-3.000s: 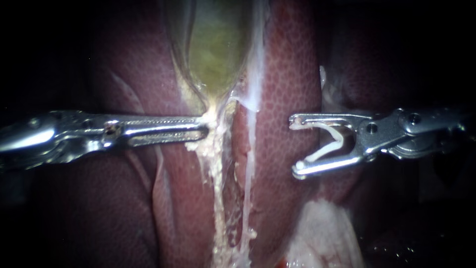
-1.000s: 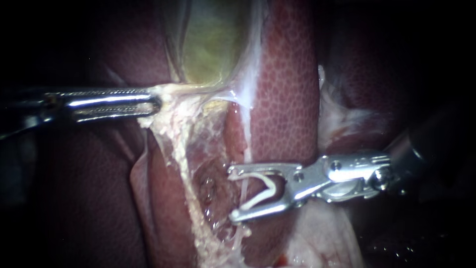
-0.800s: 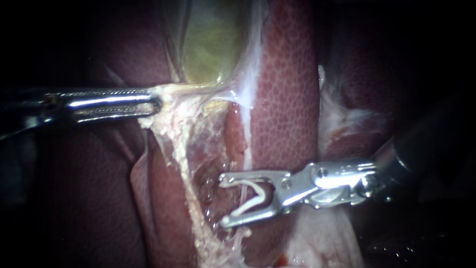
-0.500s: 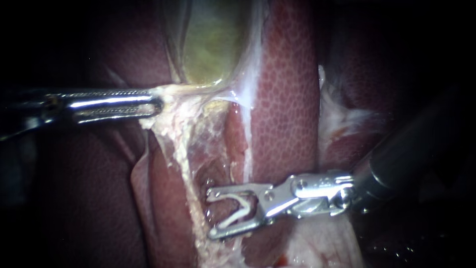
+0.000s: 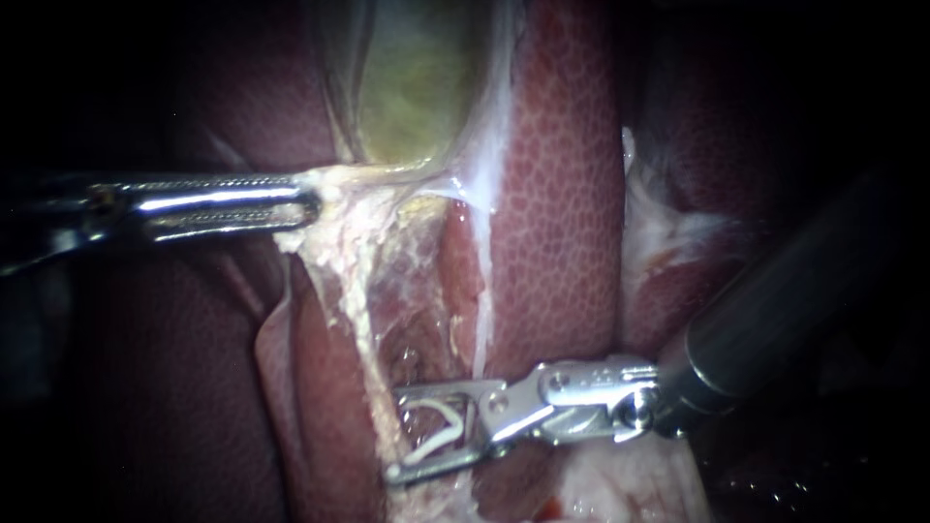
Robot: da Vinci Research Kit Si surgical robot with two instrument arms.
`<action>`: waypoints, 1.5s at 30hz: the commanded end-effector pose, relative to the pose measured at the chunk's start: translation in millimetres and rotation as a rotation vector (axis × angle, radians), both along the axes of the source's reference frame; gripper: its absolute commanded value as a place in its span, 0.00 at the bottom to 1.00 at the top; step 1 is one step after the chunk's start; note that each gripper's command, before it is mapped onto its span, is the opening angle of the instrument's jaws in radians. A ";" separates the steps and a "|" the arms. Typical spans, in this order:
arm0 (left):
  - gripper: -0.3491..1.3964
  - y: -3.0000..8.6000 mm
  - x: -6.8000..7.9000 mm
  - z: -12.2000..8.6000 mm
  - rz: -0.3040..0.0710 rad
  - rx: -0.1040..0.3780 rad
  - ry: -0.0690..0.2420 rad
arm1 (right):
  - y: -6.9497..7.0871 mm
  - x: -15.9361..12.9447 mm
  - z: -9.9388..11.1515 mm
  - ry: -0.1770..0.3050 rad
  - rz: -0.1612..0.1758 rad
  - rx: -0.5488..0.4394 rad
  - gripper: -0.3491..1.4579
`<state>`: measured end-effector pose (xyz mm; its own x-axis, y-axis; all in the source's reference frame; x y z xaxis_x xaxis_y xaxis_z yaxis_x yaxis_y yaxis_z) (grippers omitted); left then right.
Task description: Clipping first clip left tube
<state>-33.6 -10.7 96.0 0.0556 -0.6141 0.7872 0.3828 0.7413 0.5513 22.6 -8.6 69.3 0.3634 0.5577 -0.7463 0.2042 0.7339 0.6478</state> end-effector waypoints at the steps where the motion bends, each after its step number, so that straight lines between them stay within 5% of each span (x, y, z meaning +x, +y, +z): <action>1: 0.00 0.0 0.0 0.1 0.000 0.000 -0.001 | 0.0 0.0 -0.1 0.000 0.000 0.002 0.52; 7: 0.00 0.0 0.1 0.2 0.001 0.000 -0.001 | 0.0 -0.2 -0.4 0.002 -0.006 0.010 0.52; 11: 0.00 0.0 0.3 0.2 0.001 -0.001 -0.001 | 1.9 -1.3 -1.5 0.009 -0.013 0.024 0.52; 17: 0.00 -0.1 0.3 0.2 0.001 -0.001 -0.001 | 5.3 -2.6 -4.1 -0.002 0.030 0.026 0.52; 45: 0.00 -0.2 0.0 0.4 -0.001 -0.003 0.001 | 4.1 -0.6 -3.7 -0.007 0.029 0.016 0.52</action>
